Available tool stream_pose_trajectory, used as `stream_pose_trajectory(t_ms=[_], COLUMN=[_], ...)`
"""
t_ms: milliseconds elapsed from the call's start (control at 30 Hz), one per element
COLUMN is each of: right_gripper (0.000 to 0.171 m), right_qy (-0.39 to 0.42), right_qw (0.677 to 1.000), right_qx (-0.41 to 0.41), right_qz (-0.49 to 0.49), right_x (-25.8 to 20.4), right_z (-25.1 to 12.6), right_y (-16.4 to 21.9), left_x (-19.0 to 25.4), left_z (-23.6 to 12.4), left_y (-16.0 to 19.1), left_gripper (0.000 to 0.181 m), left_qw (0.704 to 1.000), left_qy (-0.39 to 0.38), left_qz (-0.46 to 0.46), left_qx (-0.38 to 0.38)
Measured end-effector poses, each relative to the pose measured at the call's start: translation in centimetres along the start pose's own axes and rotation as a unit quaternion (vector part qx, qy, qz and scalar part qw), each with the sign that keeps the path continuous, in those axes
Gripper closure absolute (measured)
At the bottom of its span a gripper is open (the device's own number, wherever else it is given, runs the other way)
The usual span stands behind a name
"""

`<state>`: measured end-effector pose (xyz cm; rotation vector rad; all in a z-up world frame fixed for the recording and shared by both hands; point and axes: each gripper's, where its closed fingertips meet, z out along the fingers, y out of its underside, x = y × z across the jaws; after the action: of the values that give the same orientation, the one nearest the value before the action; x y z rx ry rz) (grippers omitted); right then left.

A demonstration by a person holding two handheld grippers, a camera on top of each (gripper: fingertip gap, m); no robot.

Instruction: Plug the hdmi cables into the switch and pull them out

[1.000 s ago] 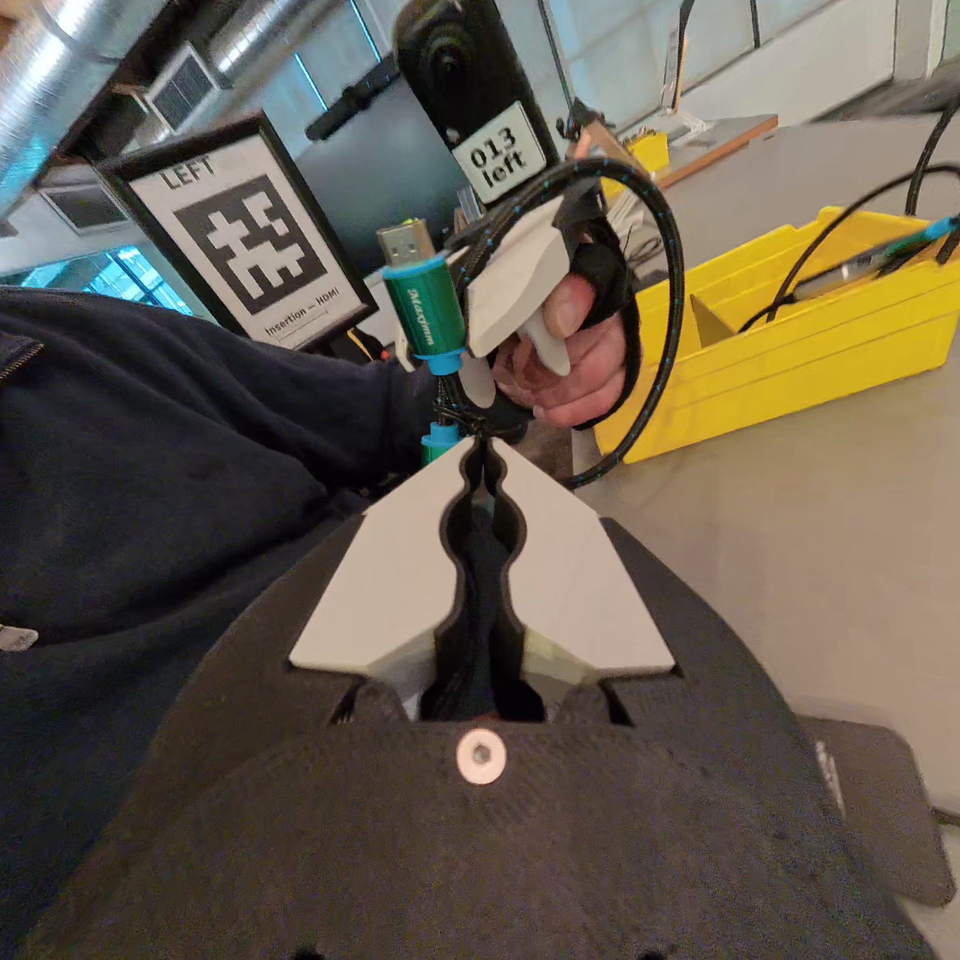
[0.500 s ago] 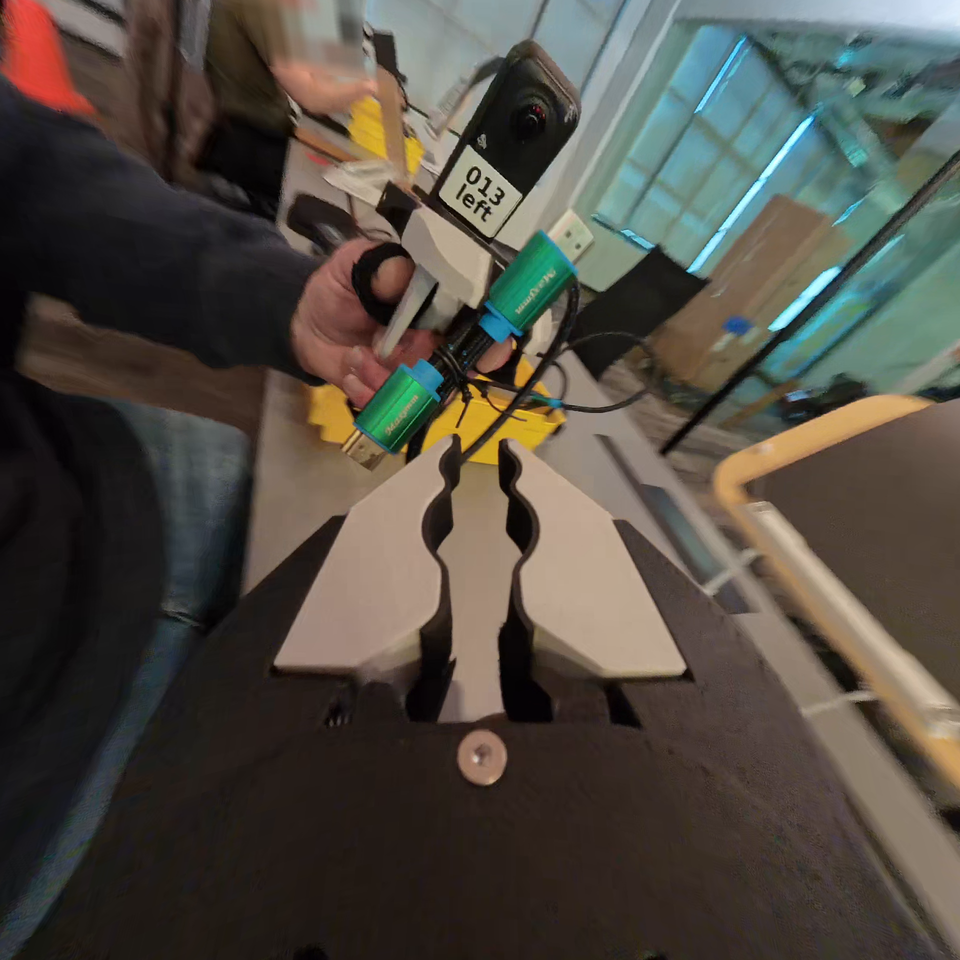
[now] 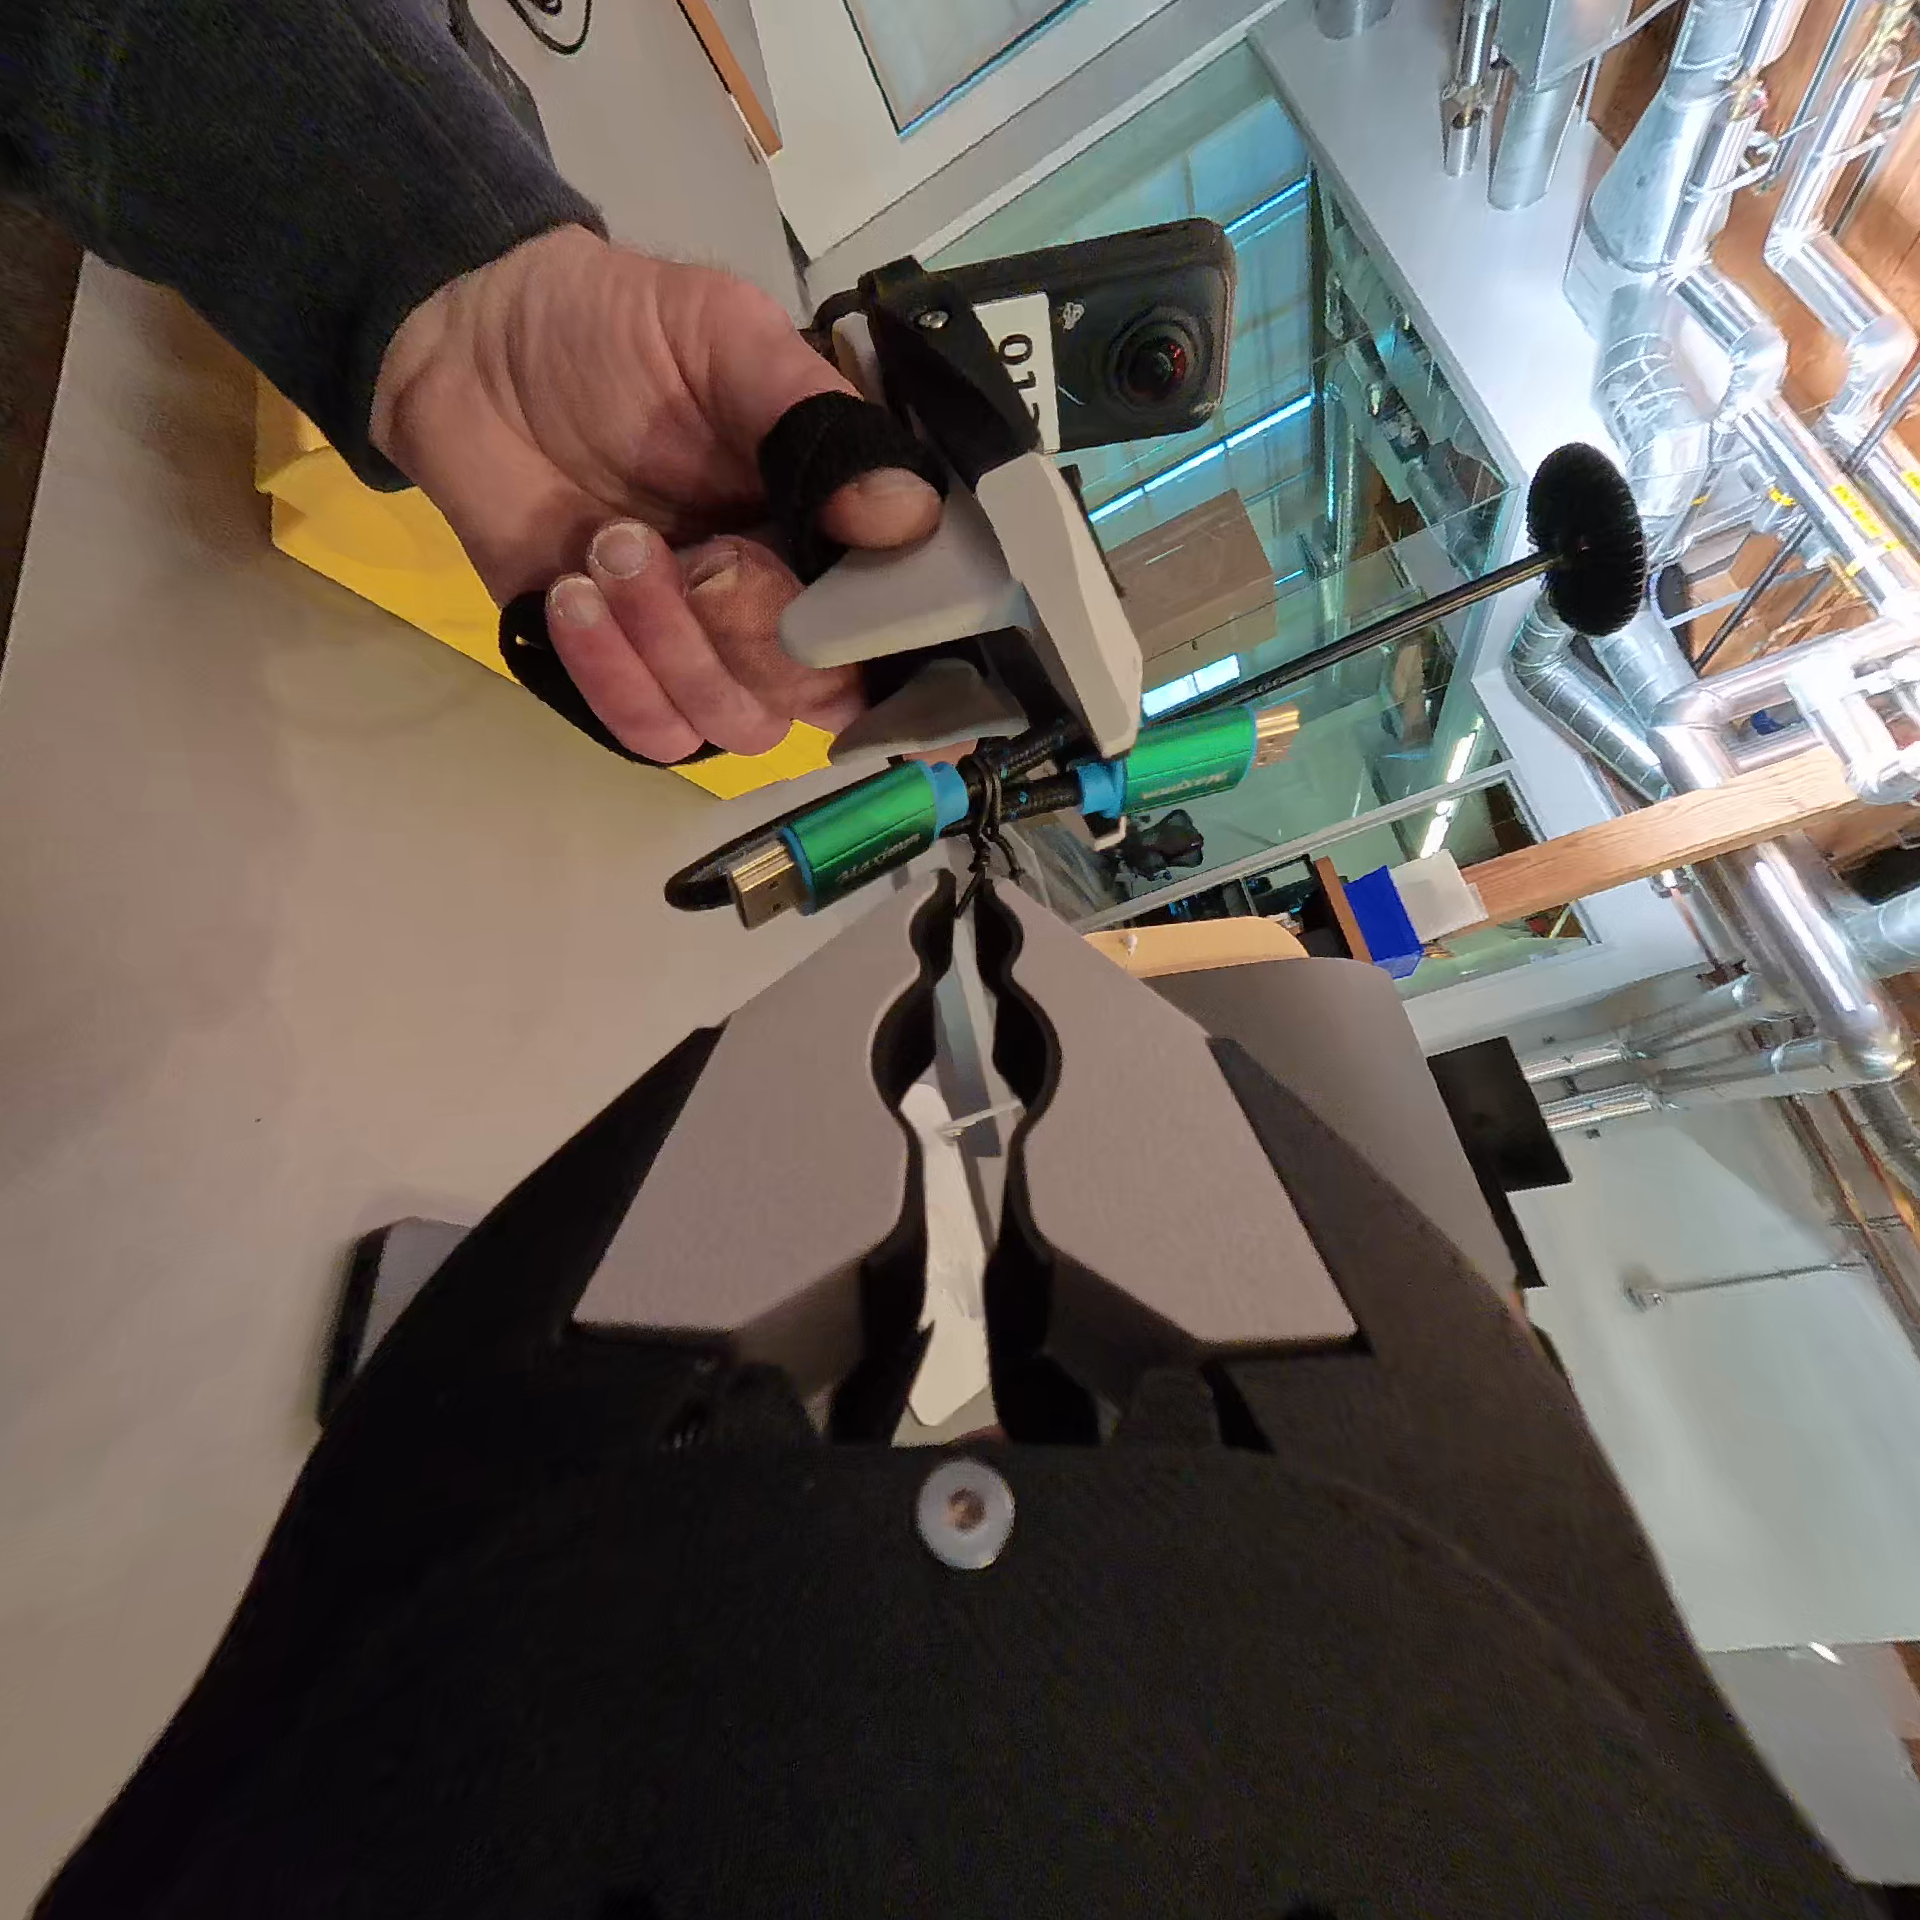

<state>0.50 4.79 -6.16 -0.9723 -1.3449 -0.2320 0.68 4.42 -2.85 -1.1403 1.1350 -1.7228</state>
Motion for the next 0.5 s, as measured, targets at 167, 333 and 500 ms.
stream_pose_trajectory(t_ms=[167, 333, 500], right_gripper=[0.171, 0.171, 0.171], right_qy=[-0.048, -0.131, -0.224], right_qw=[0.993, 0.949, 0.846], right_qx=[0.029, 0.074, 0.117], right_qz=[0.105, 0.278, 0.470], right_x=[-0.17, -0.55, -1.00], right_z=[-0.23, -0.38, -0.42], right_y=[-0.17, -0.25, -0.29], left_x=[0.05, 0.12, -0.03], left_z=[0.02, 0.11, 0.06], left_y=[0.30, 0.59, 0.93], left_gripper=[0.163, 0.163, 0.162], left_qw=[1.000, 0.999, 0.994], left_qy=[-0.003, -0.009, -0.028], left_qz=[0.016, 0.039, 0.083], left_qx=[-0.015, -0.033, -0.061])
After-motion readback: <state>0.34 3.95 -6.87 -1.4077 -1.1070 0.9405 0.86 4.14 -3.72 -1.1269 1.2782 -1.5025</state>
